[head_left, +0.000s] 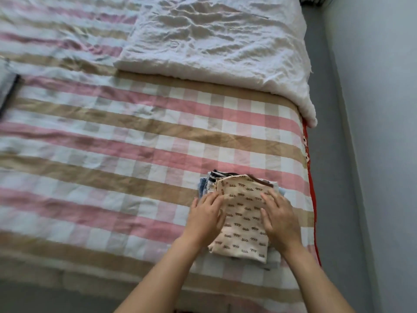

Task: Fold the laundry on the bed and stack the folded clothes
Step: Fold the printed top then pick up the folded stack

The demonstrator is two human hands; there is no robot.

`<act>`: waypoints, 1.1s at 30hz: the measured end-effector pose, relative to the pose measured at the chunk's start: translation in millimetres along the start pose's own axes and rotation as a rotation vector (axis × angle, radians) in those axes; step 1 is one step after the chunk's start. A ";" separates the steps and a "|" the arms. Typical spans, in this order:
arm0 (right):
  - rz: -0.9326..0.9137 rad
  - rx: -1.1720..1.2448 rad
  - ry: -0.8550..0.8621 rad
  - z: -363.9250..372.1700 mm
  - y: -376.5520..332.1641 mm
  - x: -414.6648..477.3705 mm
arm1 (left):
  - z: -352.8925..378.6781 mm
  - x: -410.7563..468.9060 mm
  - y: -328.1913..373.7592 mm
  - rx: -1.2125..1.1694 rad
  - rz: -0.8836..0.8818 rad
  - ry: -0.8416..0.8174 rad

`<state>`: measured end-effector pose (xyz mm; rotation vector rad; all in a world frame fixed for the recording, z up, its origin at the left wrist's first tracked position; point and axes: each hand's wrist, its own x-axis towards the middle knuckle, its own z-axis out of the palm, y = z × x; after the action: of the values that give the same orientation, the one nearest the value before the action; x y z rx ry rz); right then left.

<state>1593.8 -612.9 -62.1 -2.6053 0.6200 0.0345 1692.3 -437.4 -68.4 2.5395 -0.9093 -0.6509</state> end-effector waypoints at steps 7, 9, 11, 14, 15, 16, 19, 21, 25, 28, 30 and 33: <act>-0.136 -0.152 -0.301 -34.9 -86.8 -41.4 | -90.4 -114.9 -57.6 0.000 -0.155 -0.078; -0.192 -0.212 -0.362 -28.8 -122.0 -54.9 | -108.0 -152.7 -81.4 -0.047 -0.204 -0.085; -0.231 -0.238 -0.425 -17.9 -163.5 -68.2 | -127.7 -192.4 -110.8 -0.077 -0.250 -0.081; -0.256 -0.269 -0.476 1.6 -231.6 -85.2 | -161.5 -247.3 -160.0 -0.061 -0.286 -0.057; -0.267 -0.280 -0.478 8.8 -255.6 -89.9 | -172.4 -263.9 -177.2 -0.068 -0.296 -0.044; -0.277 -0.277 -0.471 19.9 -284.7 -96.7 | -184.8 -283.2 -199.4 -0.083 -0.300 -0.025; -0.296 -0.231 -0.457 51.1 -360.7 -116.0 | -219.0 -326.0 -257.4 -0.193 -0.325 0.032; -0.309 -0.193 -0.484 72.6 -408.6 -125.0 | -238.6 -352.4 -294.9 -0.297 -0.356 0.086; -0.264 -0.082 -0.549 102.4 -487.6 -133.0 | -267.2 -392.0 -356.5 -0.460 -0.405 0.210; -0.216 0.015 -0.555 116.7 -533.4 -122.7 | -282.6 -400.0 -396.0 -0.575 -0.441 0.293; -0.204 0.050 -0.539 125.9 -559.6 -106.0 | -295.3 -394.0 -423.7 -0.634 -0.454 0.325; -0.199 0.089 -0.524 139.1 -594.2 -70.3 | -320.8 -375.5 -466.4 -0.694 -0.469 0.372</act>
<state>1798.7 -50.8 77.4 -2.4100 0.1692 0.5895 1836.8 208.1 86.3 2.1073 0.0613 -0.4763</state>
